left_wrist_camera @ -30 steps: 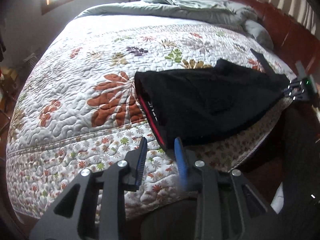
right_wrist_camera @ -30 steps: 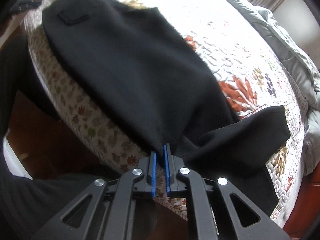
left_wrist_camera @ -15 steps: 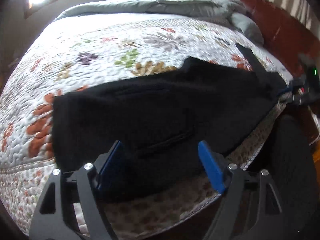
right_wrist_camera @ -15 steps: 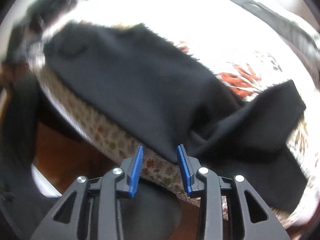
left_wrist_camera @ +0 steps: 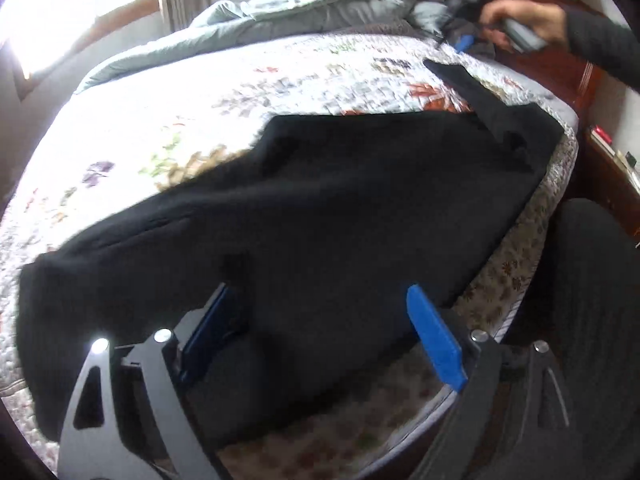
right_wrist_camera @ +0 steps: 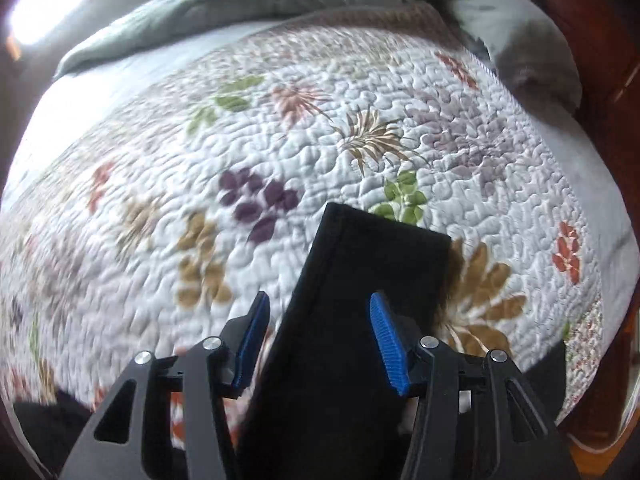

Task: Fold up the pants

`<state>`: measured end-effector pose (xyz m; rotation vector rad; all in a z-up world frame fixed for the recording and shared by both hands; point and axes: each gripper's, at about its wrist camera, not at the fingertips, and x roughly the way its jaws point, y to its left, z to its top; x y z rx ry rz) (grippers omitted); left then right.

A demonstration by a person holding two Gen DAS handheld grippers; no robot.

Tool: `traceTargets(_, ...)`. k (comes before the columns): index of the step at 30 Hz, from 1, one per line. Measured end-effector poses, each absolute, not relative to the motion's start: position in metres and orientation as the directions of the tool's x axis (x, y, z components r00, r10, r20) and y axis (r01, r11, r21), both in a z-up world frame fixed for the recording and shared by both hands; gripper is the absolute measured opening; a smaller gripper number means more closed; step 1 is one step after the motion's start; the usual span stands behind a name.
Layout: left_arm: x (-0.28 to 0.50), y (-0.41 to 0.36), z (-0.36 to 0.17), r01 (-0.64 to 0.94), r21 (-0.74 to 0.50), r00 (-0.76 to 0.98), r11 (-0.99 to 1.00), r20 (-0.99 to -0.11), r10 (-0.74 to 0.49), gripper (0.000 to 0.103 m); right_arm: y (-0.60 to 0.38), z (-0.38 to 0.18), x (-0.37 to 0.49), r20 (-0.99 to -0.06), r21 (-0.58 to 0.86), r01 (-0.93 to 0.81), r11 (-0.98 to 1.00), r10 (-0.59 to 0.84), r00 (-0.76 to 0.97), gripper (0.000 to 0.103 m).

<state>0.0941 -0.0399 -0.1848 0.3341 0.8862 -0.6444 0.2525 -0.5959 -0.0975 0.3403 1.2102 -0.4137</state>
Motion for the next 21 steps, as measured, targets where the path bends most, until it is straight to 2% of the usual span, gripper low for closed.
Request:
traceTargets(3,0.091,-0.050,-0.198,0.659,0.030,0.463,0.752,-0.803,-0.374,0.091,-0.603,-0.120,0.281,-0.958,-0.047,0.520,0.853,-0.186,0.218,0.059)
traceTargets(5,0.091,-0.049,-0.201,0.660,0.032,0.469,0.751,-0.798,-0.379,0.092,-0.606,-0.130,0.292,-0.953,-0.125,0.539,0.833,-0.251,0.167,0.066)
traceTargets(8,0.094,-0.046,-0.202,0.664,0.012,0.458,0.747,-0.797,-0.394,0.093,-0.611,-0.150,0.301,-0.944,-0.236,0.540,0.808,-0.323,0.071,0.066)
traceTargets(10,0.093,-0.044,-0.201,0.666,0.008,0.456,0.746,-0.795,-0.399,0.093,-0.620,-0.156,0.295,-0.953,-0.208,0.564,0.799,-0.296,0.069,0.057)
traceTargets(12,0.092,-0.043,-0.201,0.666,0.008,0.459,0.746,-0.792,-0.401,0.093,-0.628,-0.154,0.289,-0.961,-0.172,0.579,0.797,-0.266,0.081,0.030)
traceTargets(14,0.093,-0.042,-0.201,0.666,0.008,0.461,0.746,-0.791,-0.402,0.093,-0.632,-0.145,0.283,-0.963,-0.138,0.583,0.801,-0.246,0.110,0.009)
traceTargets(21,0.091,-0.041,-0.201,0.660,0.008,0.469,0.752,-0.785,-0.404,0.094,-0.631,-0.065,0.253,-0.936,0.005,0.552,0.834,-0.190,0.296,0.006)
